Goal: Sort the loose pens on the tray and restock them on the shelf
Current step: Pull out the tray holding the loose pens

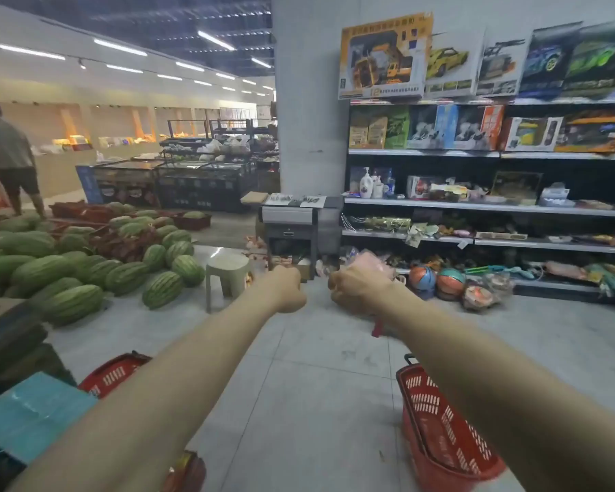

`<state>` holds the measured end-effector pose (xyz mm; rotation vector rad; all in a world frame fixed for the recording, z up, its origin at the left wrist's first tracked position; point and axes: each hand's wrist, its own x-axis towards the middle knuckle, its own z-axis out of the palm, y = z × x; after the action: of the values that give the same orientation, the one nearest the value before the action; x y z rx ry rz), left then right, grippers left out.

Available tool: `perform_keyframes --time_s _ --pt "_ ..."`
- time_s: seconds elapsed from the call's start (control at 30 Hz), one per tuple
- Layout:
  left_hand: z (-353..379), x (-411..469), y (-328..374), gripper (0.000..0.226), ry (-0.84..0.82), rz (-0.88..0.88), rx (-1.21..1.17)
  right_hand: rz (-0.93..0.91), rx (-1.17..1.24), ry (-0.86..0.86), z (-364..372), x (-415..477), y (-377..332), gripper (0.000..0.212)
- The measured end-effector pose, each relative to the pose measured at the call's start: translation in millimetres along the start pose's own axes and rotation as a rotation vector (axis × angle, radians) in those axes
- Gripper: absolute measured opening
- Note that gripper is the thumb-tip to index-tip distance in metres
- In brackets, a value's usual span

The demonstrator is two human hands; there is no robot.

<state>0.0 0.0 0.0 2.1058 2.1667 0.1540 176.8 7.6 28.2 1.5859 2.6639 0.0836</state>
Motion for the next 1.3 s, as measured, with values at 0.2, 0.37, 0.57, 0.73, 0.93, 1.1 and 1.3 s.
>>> perform_keyframes --time_s 0.2,0.37,0.57,0.73,0.93,1.1,1.3 --pt "7.6 84.9 25.2 0.021 -0.048 -0.065 -0.027 -0.027 -0.029 -0.111 2.1 66.0 56.9 0.037" --pt "15.5 153.3 30.0 0.025 -0.046 -0.080 -0.040 -0.054 0.066 -0.161 20.5 142.4 90.3 0.034" --pt "18.7 232.3 -5.4 0.021 -0.017 -0.100 -0.014 -0.050 0.119 -0.117 36.6 227.9 105.4 0.034" --pt "22.0 310.5 -63.0 0.023 0.029 -0.117 -0.058 -0.009 0.145 -0.070 47.9 317.3 102.1 0.034" --pt "19.1 412.5 -125.8 0.019 -0.025 -0.090 -0.104 0.068 0.140 -0.076 45.1 419.4 101.0 0.035" --pt "22.1 498.6 -153.3 0.019 -0.059 -0.057 -0.094 0.109 0.137 -0.144 42.1 482.5 113.1 0.043" --pt "48.4 608.7 -163.9 0.022 -0.127 -0.056 -0.111 0.146 0.219 -0.176 76.8 589.1 156.0 0.044"
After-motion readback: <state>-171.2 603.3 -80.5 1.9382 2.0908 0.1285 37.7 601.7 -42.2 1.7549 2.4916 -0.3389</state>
